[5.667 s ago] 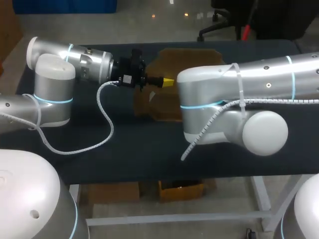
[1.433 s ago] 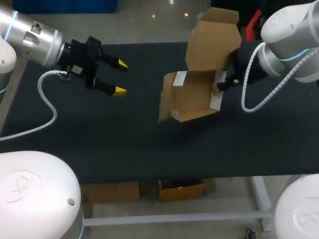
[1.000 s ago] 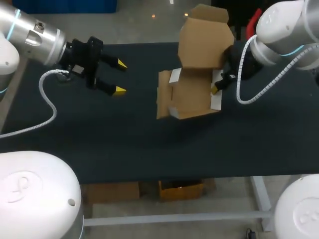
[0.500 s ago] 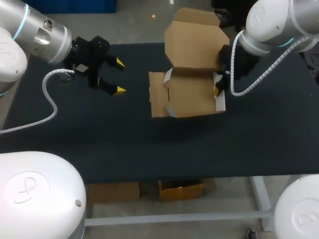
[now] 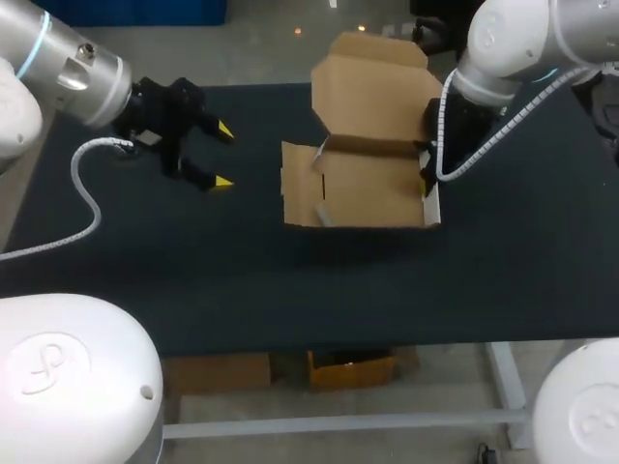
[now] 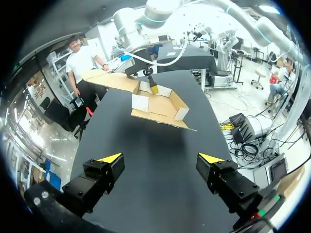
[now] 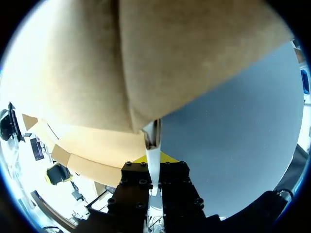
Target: Assemble the packaging by folding the flat box into shape, placing the metal phone stand inside, and closing the box properly
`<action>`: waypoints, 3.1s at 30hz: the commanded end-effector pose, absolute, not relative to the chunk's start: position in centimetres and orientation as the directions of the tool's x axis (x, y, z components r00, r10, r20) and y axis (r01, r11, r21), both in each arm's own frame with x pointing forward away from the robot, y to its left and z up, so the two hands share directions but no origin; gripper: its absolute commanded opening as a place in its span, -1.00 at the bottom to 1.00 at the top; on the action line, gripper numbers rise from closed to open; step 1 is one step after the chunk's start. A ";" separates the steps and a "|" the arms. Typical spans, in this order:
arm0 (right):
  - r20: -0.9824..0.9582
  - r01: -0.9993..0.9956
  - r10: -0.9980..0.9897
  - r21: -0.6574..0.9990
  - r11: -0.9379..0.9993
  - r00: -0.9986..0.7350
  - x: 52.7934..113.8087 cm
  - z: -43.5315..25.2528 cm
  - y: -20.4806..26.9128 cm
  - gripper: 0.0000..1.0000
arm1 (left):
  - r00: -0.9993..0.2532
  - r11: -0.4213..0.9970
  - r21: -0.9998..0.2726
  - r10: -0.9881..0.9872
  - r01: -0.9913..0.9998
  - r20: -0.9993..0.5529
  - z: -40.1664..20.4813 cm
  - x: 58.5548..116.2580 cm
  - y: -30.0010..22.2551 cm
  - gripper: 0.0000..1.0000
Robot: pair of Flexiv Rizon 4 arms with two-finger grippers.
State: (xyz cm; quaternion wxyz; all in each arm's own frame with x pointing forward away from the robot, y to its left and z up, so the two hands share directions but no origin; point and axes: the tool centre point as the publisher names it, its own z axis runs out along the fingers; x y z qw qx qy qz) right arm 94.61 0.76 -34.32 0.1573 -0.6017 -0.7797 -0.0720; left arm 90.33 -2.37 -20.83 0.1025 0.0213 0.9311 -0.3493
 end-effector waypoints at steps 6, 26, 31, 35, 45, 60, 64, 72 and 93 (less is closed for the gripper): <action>0.328 0.958 0.917 -0.092 0.271 -0.228 94.8 -34.1 1.1 -1.00 | -0.985 0.762 -0.638 0.003 0.113 -0.170 -20.4 91.3 -2.4 1.00; 0.294 0.962 0.940 -0.154 0.225 -0.173 93.8 -34.7 1.2 -1.00 | -0.981 0.791 -0.603 -0.018 0.104 -0.193 -20.8 91.4 -2.2 1.00; 0.310 0.959 0.937 -0.177 0.221 -0.159 93.4 -35.1 1.3 -1.00 | -0.981 0.799 -0.591 -0.007 0.110 -0.192 -21.0 91.6 -2.0 1.00; 0.302 0.953 0.943 -0.214 0.213 -0.143 93.0 -35.5 1.7 -1.00 | -0.981 0.794 -0.599 -0.023 0.099 -0.193 -21.5 91.8 -1.7 1.00; 0.254 0.943 0.961 -0.283 0.178 -0.105 92.6 -36.7 1.8 -1.00 | -0.982 0.783 -0.616 -0.035 0.088 -0.185 -22.6 92.6 -1.1 1.00; 0.197 0.918 0.978 -0.371 0.142 -0.071 92.3 -37.9 1.9 -1.00 | -0.985 0.782 -0.619 -0.037 0.076 -0.168 -23.1 93.2 -0.9 1.00; 0.184 0.903 0.980 -0.404 0.145 -0.075 92.0 -37.9 2.0 -1.00 | -0.985 0.782 -0.619 -0.037 0.076 -0.168 -23.1 93.2 -0.9 1.00; 0.170 0.869 0.984 -0.477 0.127 -0.051 90.6 -37.9 2.1 -1.00 | -0.985 0.782 -0.619 -0.037 0.076 -0.168 -23.1 93.2 -0.9 1.00; 0.093 0.841 0.994 -0.531 0.103 -0.063 90.7 -37.5 3.3 -1.00 | -0.985 0.782 -0.619 -0.037 0.076 -0.168 -23.1 93.2 -0.9 1.00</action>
